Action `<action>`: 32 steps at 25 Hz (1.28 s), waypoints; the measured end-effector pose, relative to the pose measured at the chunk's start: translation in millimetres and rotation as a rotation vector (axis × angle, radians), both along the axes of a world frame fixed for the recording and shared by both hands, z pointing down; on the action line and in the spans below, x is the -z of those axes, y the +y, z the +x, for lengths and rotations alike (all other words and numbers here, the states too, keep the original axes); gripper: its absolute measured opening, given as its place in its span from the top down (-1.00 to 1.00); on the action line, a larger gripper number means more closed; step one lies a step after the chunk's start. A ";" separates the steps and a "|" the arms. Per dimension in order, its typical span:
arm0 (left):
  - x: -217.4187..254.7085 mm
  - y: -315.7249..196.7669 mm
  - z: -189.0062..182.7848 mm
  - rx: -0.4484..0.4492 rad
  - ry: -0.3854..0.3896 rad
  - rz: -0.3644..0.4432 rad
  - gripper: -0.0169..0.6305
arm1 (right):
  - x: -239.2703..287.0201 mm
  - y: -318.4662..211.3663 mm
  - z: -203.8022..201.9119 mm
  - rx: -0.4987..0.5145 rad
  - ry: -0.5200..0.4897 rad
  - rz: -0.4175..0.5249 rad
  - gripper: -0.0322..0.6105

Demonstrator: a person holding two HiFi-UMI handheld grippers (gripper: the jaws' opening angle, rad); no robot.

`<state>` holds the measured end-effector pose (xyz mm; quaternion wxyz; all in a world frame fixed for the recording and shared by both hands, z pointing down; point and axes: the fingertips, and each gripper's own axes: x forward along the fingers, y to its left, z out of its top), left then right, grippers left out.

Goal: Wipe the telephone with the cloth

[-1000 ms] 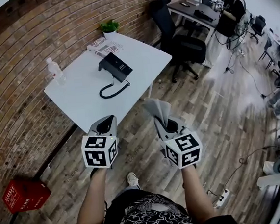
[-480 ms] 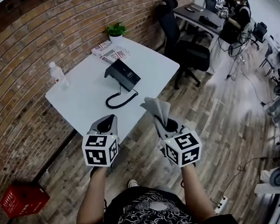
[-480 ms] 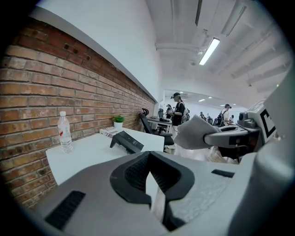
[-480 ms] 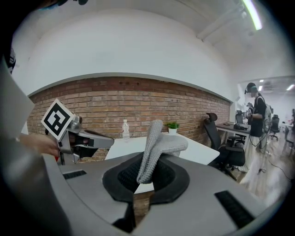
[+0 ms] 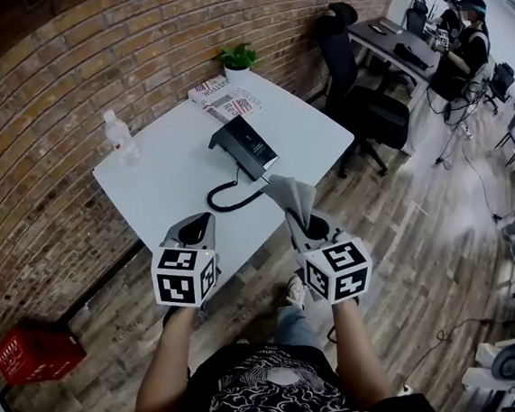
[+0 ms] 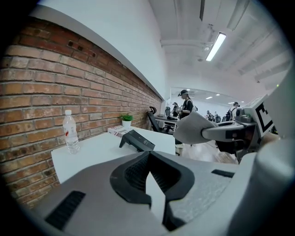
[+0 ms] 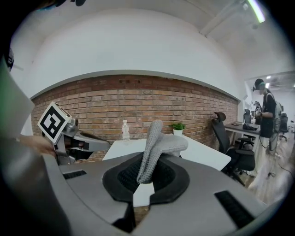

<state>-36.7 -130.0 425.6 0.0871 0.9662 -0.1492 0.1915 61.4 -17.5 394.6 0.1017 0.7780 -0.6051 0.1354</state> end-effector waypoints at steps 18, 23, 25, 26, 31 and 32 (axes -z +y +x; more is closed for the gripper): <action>-13.0 -66.5 82.2 0.371 -0.058 -0.024 0.93 | -5.7 -106.7 126.4 0.367 -0.004 -0.033 0.87; -18.8 -78.5 94.6 0.462 -0.069 -0.032 0.93 | -8.0 -131.7 143.9 0.467 -0.001 -0.036 0.87; -21.8 -81.8 97.2 0.497 -0.076 -0.032 0.93 | -10.8 -140.1 148.7 0.506 -0.003 -0.039 0.87; -23.9 -83.2 98.0 0.515 -0.080 -0.034 0.93 | -12.5 -144.2 150.7 0.526 -0.002 -0.042 0.87; -35.0 -89.4 98.6 0.596 -0.093 -0.049 0.93 | -22.3 -168.6 159.6 0.608 0.008 -0.058 0.87; -37.2 -90.3 97.7 0.612 -0.095 -0.050 0.93 | -24.1 -174.1 160.1 0.625 0.009 -0.060 0.87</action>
